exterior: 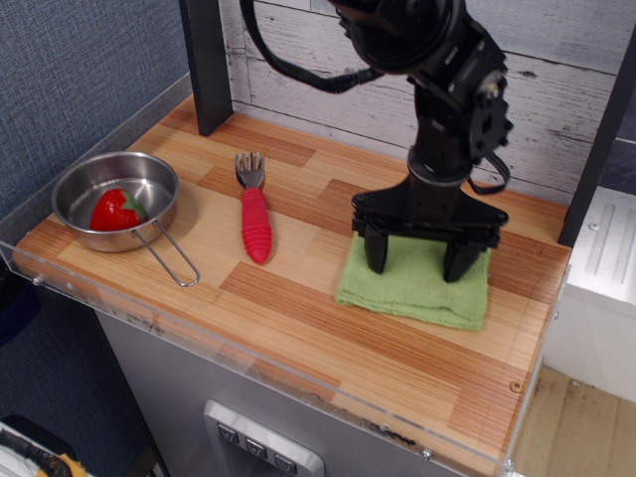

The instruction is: Put the napkin to the right of the fork.

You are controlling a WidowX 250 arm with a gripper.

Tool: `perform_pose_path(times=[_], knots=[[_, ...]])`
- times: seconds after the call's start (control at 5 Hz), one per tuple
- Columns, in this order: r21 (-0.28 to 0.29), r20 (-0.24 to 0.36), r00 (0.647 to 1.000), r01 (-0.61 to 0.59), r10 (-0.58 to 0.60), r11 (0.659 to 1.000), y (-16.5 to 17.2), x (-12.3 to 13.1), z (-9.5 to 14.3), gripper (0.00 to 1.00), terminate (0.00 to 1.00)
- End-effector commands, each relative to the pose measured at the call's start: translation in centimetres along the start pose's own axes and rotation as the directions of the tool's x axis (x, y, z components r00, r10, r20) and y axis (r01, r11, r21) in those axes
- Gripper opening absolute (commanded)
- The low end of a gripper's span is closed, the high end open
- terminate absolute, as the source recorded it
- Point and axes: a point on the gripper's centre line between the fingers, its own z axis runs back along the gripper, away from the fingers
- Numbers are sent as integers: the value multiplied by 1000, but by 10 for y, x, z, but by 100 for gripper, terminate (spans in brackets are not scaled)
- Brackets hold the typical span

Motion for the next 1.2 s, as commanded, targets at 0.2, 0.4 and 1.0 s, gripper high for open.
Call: perform_pose_path(times=[0.2, 0.4, 1.0], knots=[[-55, 17, 999, 52, -52, 997, -17, -49, 18, 100, 0], [-55, 16, 997, 78, -77, 995, -24, -57, 21, 100, 0], [-105, 42, 999, 35, -30, 994, -19, -36, 39, 100, 0]])
